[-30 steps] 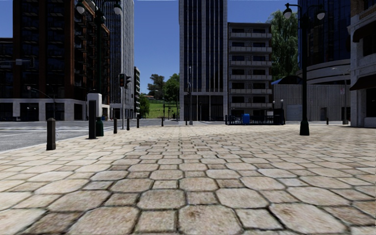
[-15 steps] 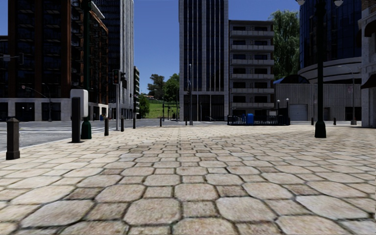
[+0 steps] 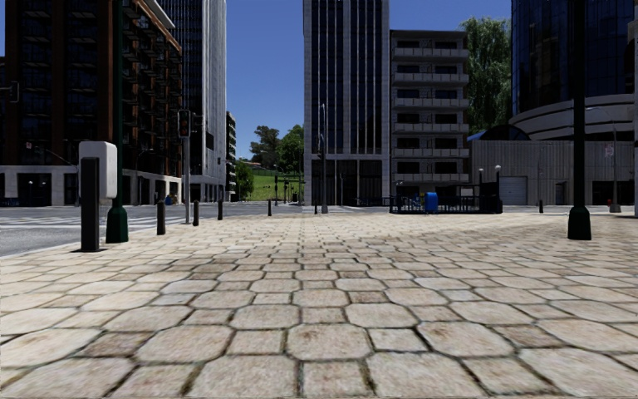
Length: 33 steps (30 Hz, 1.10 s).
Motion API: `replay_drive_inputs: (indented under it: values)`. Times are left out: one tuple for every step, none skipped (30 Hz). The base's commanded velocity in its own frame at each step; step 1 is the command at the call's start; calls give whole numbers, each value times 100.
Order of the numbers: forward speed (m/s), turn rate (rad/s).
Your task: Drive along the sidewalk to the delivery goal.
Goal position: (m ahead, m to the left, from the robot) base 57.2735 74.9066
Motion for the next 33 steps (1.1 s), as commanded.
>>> replay_drive_inputs:
  values:
    - [200, 0]
    - [200, 0]
    - [200, 0]
    - [200, 0]
    - [200, 0]
    - [200, 0]
    - [200, 0]
    - [200, 0]
    - [200, 0]
    - [200, 0]
    - [200, 0]
    - [200, 0]
    - [200, 0]
    - [200, 0]
    - [200, 0]
    - [200, 0]
    - [200, 0]
    - [200, 0]
    - [200, 0]
    - [200, 0]
    - [200, 0]
    - [200, 0]
    - [200, 0]
    - [200, 0]
    - [200, 0]
    - [200, 0]
    - [200, 0]
    - [200, 0]
    - [200, 0]
    - [200, 0]
    - [200, 0]
    - [200, 0]
    - [200, 0]
